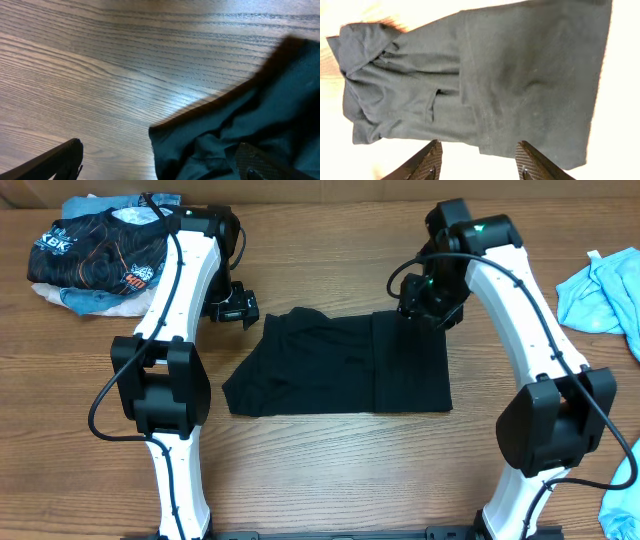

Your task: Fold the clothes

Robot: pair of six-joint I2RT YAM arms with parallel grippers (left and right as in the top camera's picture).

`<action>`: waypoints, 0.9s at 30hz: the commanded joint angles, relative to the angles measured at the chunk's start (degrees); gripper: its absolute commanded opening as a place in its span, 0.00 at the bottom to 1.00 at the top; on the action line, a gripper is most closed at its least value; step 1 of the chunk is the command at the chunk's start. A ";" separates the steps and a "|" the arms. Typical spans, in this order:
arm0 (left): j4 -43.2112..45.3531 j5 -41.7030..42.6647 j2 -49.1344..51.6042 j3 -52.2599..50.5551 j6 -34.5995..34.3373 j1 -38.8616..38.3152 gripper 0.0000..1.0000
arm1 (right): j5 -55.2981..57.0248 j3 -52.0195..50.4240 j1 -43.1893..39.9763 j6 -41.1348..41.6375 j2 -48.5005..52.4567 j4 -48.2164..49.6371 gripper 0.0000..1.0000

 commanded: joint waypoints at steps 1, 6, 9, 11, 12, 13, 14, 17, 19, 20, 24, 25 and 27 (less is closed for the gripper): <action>0.02 0.28 -1.55 0.72 0.66 0.07 1.00 | 2.49 0.52 -1.60 -0.72 -1.38 2.12 0.31; 0.04 0.31 -1.55 0.72 0.63 0.07 1.00 | 2.34 -4.17 -1.51 -0.68 -0.39 7.06 0.04; -0.22 0.28 -1.55 0.72 0.63 0.07 1.00 | 2.34 -8.81 -1.51 -0.50 0.96 11.43 0.04; -0.26 0.28 -1.55 0.72 0.66 0.07 1.00 | 1.77 -11.52 -1.51 -0.46 1.51 14.56 0.04; -0.24 0.28 -1.55 0.72 0.63 0.07 1.00 | 1.18 -12.61 -1.53 -0.48 1.70 16.00 0.04; -0.20 0.28 -1.55 0.72 0.63 0.07 1.00 | 0.13 -13.81 -1.53 -0.50 1.84 17.75 0.04; -0.17 0.28 -1.55 0.72 0.66 0.07 1.00 | -0.94 -14.71 -1.53 -0.48 1.99 19.23 0.04; -0.11 0.31 -1.55 0.72 0.63 0.07 1.00 | -4.39 -16.57 -1.46 -0.48 2.69 23.12 0.04; -0.15 0.28 -1.55 0.72 0.63 0.07 1.00 | -5.66 -17.57 -1.22 -0.48 3.54 25.53 0.04; -0.17 0.28 -1.55 0.72 0.63 0.07 1.00 | -5.81 -17.75 -1.18 -0.44 4.20 26.23 0.04; -0.22 0.28 -1.55 0.72 0.63 0.07 1.00 | -5.97 -17.75 -1.20 -0.55 8.00 28.92 0.04; -0.22 0.28 -1.55 0.72 0.63 0.07 1.00 | -6.62 -17.75 -1.20 -0.96 8.57 29.35 0.04; -0.17 0.31 -1.55 0.72 0.63 0.07 1.00 | -8.90 -17.75 -1.27 -2.93 8.98 29.79 0.04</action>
